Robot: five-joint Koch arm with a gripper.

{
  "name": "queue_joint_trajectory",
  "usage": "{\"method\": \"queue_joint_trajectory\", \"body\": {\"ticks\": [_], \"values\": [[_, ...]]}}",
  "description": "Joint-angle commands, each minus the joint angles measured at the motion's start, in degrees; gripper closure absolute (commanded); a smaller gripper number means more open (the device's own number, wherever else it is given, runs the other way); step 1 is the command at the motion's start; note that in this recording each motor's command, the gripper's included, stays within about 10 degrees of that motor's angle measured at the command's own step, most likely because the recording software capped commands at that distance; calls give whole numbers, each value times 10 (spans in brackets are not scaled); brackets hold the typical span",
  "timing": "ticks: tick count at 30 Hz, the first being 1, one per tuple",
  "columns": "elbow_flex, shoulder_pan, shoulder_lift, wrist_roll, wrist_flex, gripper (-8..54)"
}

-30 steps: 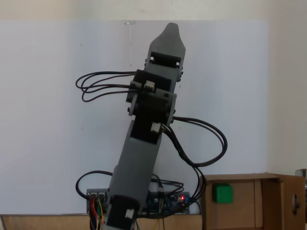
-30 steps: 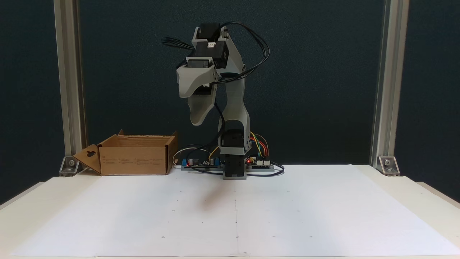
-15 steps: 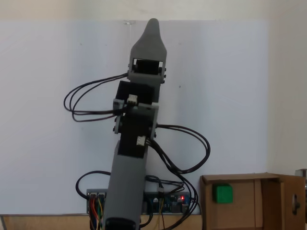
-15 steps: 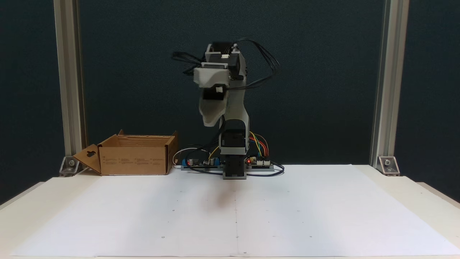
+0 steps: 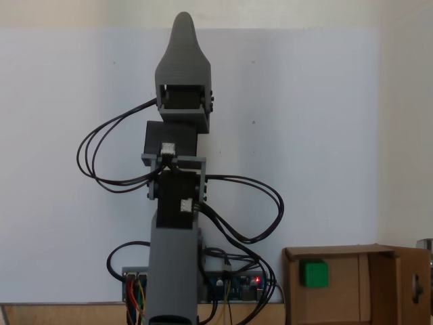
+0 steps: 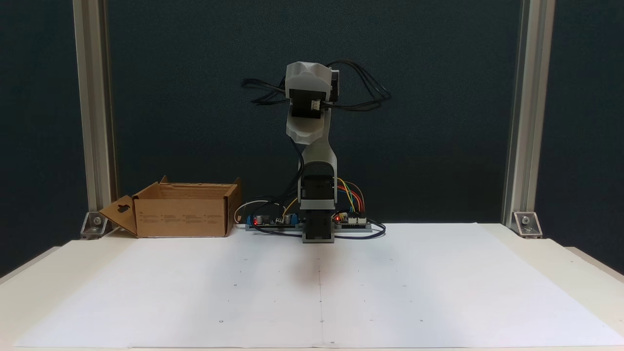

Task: Grasp a green dice and put it in the bin.

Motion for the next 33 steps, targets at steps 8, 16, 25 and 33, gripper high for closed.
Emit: {"method": "queue_joint_trajectory", "body": {"ticks": [8,16,25,33], "values": [[-13,1,15,-108,-189,0],[14,-3,32,-107,-295,-3],[234,1,145,-132,-439,-8],[365,-4,230,-131,-457,-4]]}}
